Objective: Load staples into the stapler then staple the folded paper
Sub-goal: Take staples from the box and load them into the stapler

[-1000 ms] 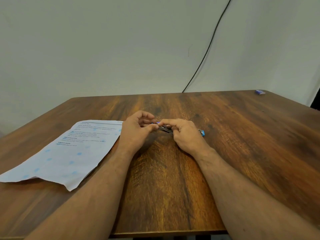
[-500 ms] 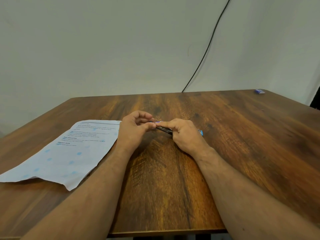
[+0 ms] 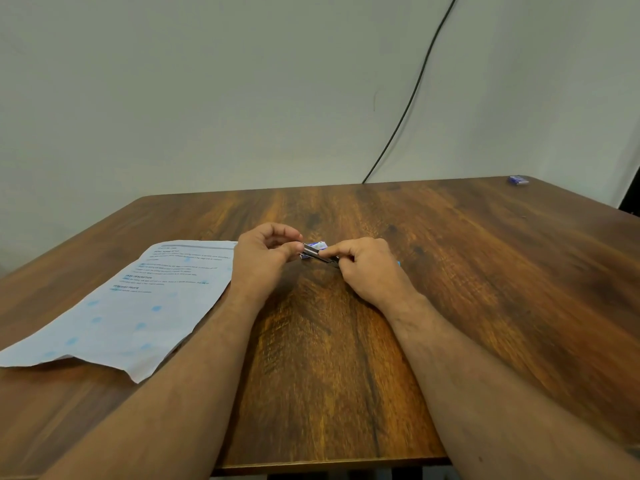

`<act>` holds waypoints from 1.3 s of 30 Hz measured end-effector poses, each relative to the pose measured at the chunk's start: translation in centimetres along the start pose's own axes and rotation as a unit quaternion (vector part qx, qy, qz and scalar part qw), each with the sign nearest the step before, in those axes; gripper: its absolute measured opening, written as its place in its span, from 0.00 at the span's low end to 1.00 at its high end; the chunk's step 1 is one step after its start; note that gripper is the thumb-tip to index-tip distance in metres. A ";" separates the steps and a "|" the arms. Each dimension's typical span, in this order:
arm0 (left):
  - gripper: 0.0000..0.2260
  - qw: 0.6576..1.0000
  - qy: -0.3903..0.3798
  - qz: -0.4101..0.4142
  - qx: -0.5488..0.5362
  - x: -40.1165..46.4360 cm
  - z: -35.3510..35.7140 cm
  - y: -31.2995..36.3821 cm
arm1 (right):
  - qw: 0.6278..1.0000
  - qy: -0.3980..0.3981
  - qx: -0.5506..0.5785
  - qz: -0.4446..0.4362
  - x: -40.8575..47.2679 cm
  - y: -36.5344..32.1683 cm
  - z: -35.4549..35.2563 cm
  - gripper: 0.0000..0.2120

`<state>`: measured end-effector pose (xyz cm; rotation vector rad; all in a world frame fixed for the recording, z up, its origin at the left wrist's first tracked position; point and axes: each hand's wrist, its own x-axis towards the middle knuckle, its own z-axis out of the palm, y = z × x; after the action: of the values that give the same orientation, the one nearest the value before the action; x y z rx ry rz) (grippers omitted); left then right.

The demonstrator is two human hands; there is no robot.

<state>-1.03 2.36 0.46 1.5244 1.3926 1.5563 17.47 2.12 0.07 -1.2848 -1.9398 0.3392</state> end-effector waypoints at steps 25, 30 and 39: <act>0.13 0.984 -0.086 0.051 0.149 -0.3 0.4 -0.3 | 0.985 0.044 -0.102 0.128 0.6 -0.1 0.5 0.12; 0.28 0.977 -0.115 0.080 0.163 -0.3 0.4 -0.1 | 0.992 0.046 -0.033 0.113 0.7 0.3 0.0 0.10; 0.16 0.949 -0.095 0.140 0.265 -0.8 1.0 0.4 | 0.993 0.088 -0.022 0.071 0.5 0.6 0.2 0.08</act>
<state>0.18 1.83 0.33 2.2092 1.6154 1.1887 17.62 2.83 -0.15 -1.4354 -1.7230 0.2454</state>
